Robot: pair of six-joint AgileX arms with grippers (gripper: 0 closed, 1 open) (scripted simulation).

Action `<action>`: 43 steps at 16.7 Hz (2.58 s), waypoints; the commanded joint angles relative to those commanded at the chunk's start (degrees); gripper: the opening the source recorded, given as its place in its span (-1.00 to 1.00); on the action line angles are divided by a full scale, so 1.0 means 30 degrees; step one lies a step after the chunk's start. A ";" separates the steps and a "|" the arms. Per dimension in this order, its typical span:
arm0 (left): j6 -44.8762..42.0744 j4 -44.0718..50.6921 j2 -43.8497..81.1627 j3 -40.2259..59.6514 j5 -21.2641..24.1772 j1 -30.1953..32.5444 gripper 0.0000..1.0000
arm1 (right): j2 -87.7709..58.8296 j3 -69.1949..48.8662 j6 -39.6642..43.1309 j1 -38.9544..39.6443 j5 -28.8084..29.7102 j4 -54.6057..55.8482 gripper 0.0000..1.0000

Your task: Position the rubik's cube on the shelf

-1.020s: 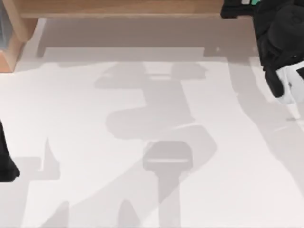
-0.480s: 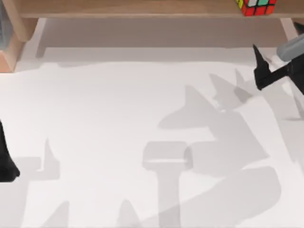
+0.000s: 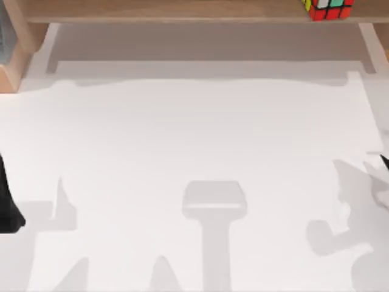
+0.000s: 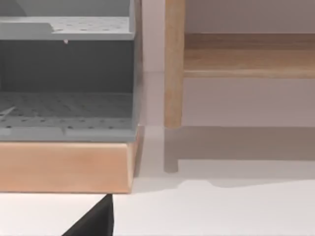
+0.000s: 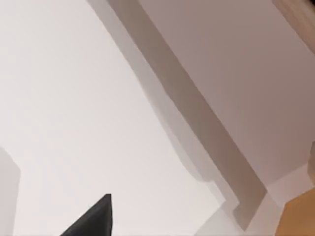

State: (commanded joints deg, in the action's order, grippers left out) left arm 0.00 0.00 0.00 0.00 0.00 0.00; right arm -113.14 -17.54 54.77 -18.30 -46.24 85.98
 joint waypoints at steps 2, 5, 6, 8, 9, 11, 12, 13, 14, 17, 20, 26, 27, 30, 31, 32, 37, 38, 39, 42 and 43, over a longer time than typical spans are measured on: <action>0.0000 0.0000 0.0000 0.0000 0.0000 0.0000 1.00 | -0.0003 0.0592 0.3023 -0.2229 -0.0950 0.0734 1.00; 0.0000 0.0000 0.0000 0.0000 0.0000 0.0000 1.00 | -0.0293 0.0102 0.7053 -0.5103 -0.0865 0.1569 1.00; 0.0000 0.0000 0.0000 0.0000 0.0000 0.0000 1.00 | -0.0449 -0.0345 0.8174 -0.5877 -0.0474 0.1761 1.00; 0.0000 0.0000 0.0000 0.0000 0.0000 0.0000 1.00 | -0.0792 -0.1356 0.9975 -0.7132 0.0551 0.2020 1.00; 0.0000 0.0000 0.0000 0.0000 0.0000 0.0000 1.00 | -0.0946 -0.1815 1.0619 -0.7596 0.1056 0.2092 1.00; 0.0000 0.0000 0.0000 0.0000 0.0000 0.0000 1.00 | -0.1144 -0.2395 1.1318 -0.8129 0.1709 0.2160 1.00; 0.0000 0.0000 0.0000 0.0000 0.0000 0.0000 1.00 | -0.1163 -0.2451 1.1378 -0.8177 0.1769 0.2166 1.00; 0.0000 0.0000 0.0000 0.0000 0.0000 0.0000 1.00 | -0.1163 -0.2451 1.1378 -0.8177 0.1769 0.2166 1.00; 0.0000 0.0000 0.0000 0.0000 0.0000 0.0000 1.00 | -0.1163 -0.2451 1.1378 -0.8177 0.1769 0.2166 1.00; 0.0000 0.0000 0.0000 0.0000 0.0000 0.0000 1.00 | -0.1114 -0.2475 1.1360 -0.8070 0.1810 0.2097 1.00; 0.0000 0.0000 0.0000 0.0000 0.0000 0.0000 1.00 | -0.1430 -0.3353 1.1395 -0.7482 0.2473 0.1509 1.00; 0.0000 0.0000 0.0000 0.0000 0.0000 0.0000 1.00 | -0.1644 -0.3953 1.1401 -0.7056 0.2897 0.1114 1.00; 0.0000 0.0000 0.0000 0.0000 0.0000 0.0000 1.00 | -0.1644 -0.3953 1.1401 -0.7056 0.2897 0.1114 0.85; 0.0000 0.0000 0.0000 0.0000 0.0000 0.0000 1.00 | -0.1644 -0.3953 1.1401 -0.7056 0.2897 0.1114 0.40; 0.0000 0.0000 0.0000 0.0000 0.0000 0.0000 1.00 | -0.1644 -0.3953 1.1401 -0.7056 0.2897 0.1114 0.25; 0.0000 0.0000 0.0000 0.0000 0.0000 0.0000 1.00 | -0.1644 -0.3953 1.1401 -0.7056 0.2897 0.1114 0.10; 0.0000 0.0000 0.0000 0.0000 0.0000 0.0000 1.00 | -0.1644 -0.3953 1.1401 -0.7056 0.2897 0.1114 -0.66; 0.0000 0.0000 0.0000 0.0000 0.0000 0.0000 1.00 | -0.1644 -0.3953 1.1401 -0.7056 0.2897 0.1114 -0.81; 0.0000 0.0000 0.0000 0.0000 0.0000 0.0000 1.00 | -0.1644 -0.3953 1.1401 -0.7056 0.2897 0.1114 -0.96; 0.0000 0.0000 0.0000 0.0000 0.0000 0.0000 1.00 | -0.1644 -0.3953 1.1401 -0.7056 0.2897 0.1114 -1.00; 0.0000 0.0000 0.0000 0.0000 0.0000 0.0000 1.00 | -0.1644 -0.3953 1.1401 -0.7056 0.2897 0.1114 -1.00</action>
State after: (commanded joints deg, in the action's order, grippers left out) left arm 0.00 0.00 0.00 0.00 0.00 0.00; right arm -118.07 -29.40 88.97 -39.46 -37.55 89.32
